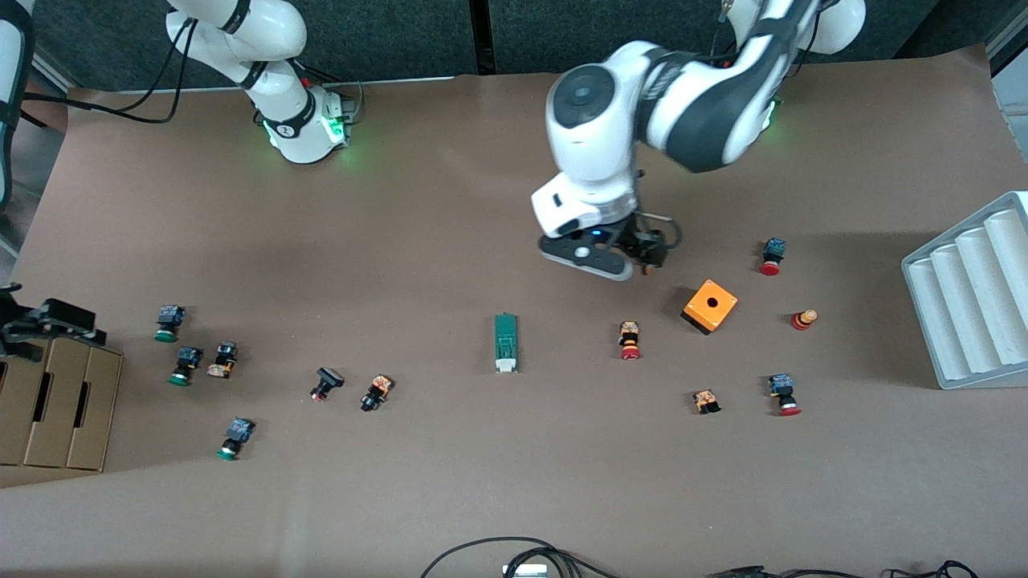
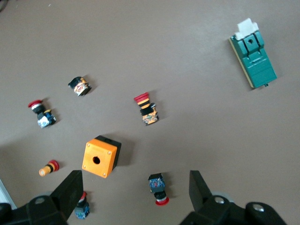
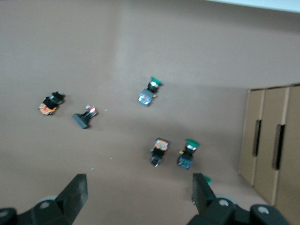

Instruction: Close load switch with both arms

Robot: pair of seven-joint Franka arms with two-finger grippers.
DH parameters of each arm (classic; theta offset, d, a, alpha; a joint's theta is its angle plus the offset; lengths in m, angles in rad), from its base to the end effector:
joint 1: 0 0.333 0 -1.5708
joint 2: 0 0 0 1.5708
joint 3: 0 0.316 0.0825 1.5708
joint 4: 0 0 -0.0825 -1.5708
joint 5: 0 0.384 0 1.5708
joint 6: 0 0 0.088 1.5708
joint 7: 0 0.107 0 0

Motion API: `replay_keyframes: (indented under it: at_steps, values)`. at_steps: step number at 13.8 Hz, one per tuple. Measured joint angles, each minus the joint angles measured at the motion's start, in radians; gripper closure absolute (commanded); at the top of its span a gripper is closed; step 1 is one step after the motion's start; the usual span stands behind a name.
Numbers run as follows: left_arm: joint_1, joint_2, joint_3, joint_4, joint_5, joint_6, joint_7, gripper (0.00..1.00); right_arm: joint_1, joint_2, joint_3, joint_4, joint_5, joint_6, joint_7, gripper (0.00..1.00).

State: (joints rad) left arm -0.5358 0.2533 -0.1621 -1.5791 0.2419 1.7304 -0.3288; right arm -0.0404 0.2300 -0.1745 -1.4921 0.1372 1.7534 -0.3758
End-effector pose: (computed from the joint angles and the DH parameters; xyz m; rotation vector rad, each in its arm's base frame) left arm 0.5014 -0.3795 0.4868 -2.8597 0.6041 -0.0164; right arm 0.6254 -0.1125 0.5437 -3.0508 -0.2193 -0.0937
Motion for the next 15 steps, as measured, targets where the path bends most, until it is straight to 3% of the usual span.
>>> replay_keyframes:
  at_steps: [5, 9, 15]
  values:
    - [0.193, -0.040, 0.002, 0.070, -0.088, -0.120, 0.212, 0.00, 0.050, -0.094, 0.060, -0.020, -0.110, -0.022, 0.359, 0.00]
    - [0.288, -0.043, 0.012, 0.133, -0.100, -0.146, 0.271, 0.00, 0.053, -0.183, 0.063, -0.064, -0.111, -0.073, 0.410, 0.00]
    - [0.426, -0.046, 0.028, 0.178, -0.111, -0.153, 0.275, 0.00, 0.065, -0.196, 0.068, -0.084, -0.111, -0.115, 0.420, 0.00]
